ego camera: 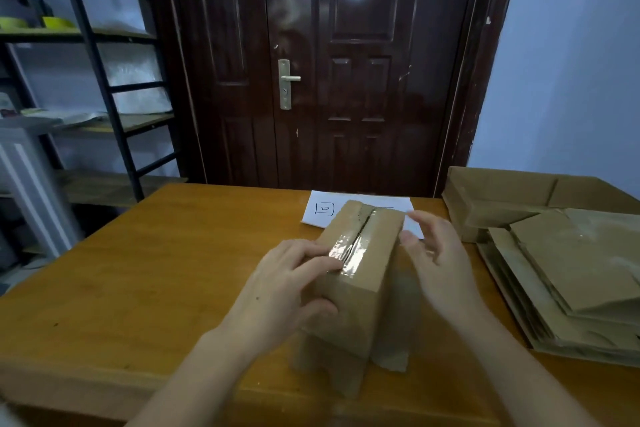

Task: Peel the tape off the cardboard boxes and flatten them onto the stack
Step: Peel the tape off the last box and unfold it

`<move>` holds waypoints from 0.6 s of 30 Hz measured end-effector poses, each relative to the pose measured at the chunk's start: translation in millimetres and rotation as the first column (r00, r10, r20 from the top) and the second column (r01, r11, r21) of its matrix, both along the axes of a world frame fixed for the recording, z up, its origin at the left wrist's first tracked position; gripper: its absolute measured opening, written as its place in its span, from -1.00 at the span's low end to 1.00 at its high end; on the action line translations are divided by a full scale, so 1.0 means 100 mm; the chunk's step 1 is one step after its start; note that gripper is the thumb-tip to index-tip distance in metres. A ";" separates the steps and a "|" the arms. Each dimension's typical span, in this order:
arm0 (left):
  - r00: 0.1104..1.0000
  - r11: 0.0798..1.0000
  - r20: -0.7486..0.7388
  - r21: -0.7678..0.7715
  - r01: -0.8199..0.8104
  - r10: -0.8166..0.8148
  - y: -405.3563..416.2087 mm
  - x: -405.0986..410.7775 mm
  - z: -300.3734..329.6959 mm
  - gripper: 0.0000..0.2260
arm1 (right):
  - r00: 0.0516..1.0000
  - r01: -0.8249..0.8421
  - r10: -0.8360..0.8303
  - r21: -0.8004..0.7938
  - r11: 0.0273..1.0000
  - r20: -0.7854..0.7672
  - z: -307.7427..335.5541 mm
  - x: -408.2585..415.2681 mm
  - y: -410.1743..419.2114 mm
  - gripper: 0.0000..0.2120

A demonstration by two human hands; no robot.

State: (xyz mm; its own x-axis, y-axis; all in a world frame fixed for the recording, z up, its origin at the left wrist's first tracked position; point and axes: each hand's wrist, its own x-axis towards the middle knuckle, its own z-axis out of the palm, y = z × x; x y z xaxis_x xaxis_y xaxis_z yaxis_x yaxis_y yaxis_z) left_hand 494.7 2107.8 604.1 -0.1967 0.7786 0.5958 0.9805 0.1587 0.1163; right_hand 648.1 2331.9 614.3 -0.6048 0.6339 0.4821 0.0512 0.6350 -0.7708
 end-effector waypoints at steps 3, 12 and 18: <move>1.000 0.997 0.002 0.082 -0.015 0.015 0.09 0.16 -0.11 -0.48 | 0.975 -0.221 0.203 0.259 0.940 0.095 -0.05 0.25 -0.22 -0.67; 0.997 0.978 0.063 0.203 -0.056 0.044 0.41 0.37 -0.43 -0.24 | 0.917 -0.345 0.208 0.416 0.841 0.340 -0.24 0.49 -0.11 -0.07; 0.990 0.956 0.075 0.262 -0.132 0.116 0.51 0.46 -0.53 -0.13 | 0.930 -0.324 0.202 0.428 0.844 0.306 -0.34 0.46 -0.11 -0.06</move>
State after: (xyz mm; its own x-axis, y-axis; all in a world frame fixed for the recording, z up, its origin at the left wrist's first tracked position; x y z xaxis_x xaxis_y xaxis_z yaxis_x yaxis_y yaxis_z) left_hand 540.9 2159.1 551.2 -0.3225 0.5610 0.7624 0.9452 0.2343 0.2275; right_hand 694.1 2321.4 579.9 -0.8510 0.1726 0.4960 -0.0261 0.9294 -0.3682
